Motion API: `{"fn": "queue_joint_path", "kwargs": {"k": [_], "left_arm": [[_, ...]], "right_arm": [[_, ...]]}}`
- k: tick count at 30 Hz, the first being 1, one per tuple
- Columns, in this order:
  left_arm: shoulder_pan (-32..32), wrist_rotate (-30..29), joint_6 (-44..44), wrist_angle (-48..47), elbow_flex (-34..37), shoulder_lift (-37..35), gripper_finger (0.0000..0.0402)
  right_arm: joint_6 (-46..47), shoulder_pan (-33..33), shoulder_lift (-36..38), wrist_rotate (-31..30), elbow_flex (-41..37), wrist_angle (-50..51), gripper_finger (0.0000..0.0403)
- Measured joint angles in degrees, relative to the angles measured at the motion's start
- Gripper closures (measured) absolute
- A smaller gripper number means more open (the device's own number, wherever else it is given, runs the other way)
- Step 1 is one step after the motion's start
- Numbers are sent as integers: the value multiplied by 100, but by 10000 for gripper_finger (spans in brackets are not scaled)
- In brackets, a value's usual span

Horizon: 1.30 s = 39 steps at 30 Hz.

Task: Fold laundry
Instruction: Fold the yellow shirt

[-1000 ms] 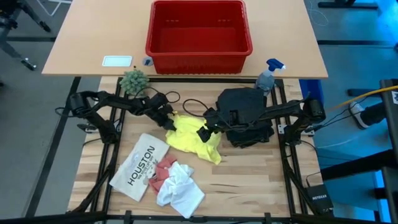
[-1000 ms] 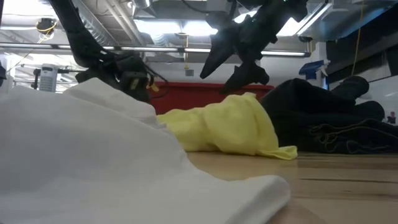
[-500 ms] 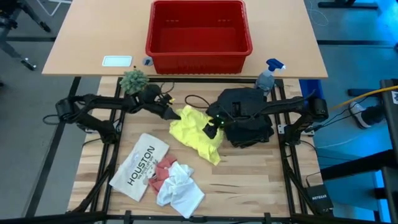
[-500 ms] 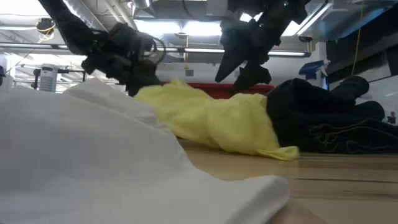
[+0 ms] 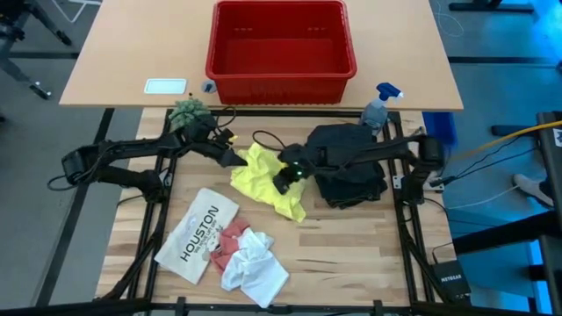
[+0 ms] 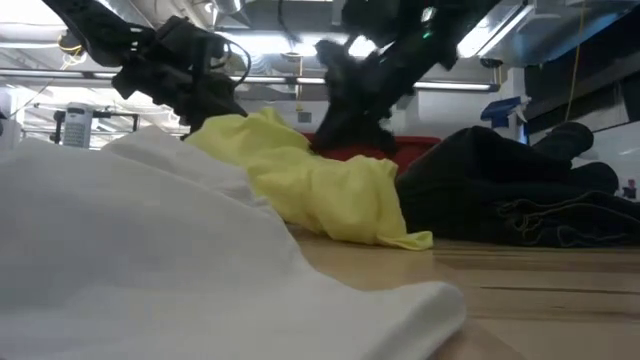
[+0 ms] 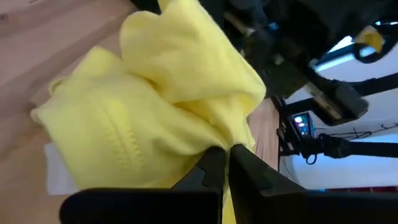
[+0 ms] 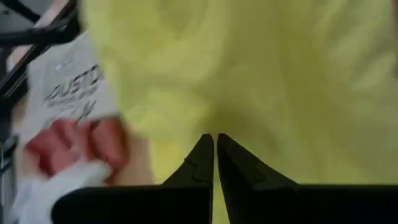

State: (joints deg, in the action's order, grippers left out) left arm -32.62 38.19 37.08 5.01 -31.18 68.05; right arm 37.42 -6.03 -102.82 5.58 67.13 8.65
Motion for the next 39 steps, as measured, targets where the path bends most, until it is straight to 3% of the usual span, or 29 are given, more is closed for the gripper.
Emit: {"fn": "queue_joint_path", "kwargs": {"k": [6, 12, 23, 27, 35, 39], "left_arm": [[196, 98, 0, 255, 0, 0, 401], [490, 86, -42, 395, 0, 0, 402], [511, 14, -346, 340, -2, -2, 401], [511, 11, -413, 335, -2, -2, 401], [511, 9, -448, 337, -2, -3, 401], [524, 10, -427, 337, -2, -9, 401]], "right_arm": [[315, -59, -1123, 277, 519, -393, 401], [506, -87, -1794, 613, 1379, -544, 402], [-3, 14, -1265, 333, 1761, 615, 399], [-28, -4, -1061, 402, 1629, 820, 364], [-28, 12, -414, 551, 1183, 1094, 235], [58, 160, 131, 135, 850, 1441, 209]]}}
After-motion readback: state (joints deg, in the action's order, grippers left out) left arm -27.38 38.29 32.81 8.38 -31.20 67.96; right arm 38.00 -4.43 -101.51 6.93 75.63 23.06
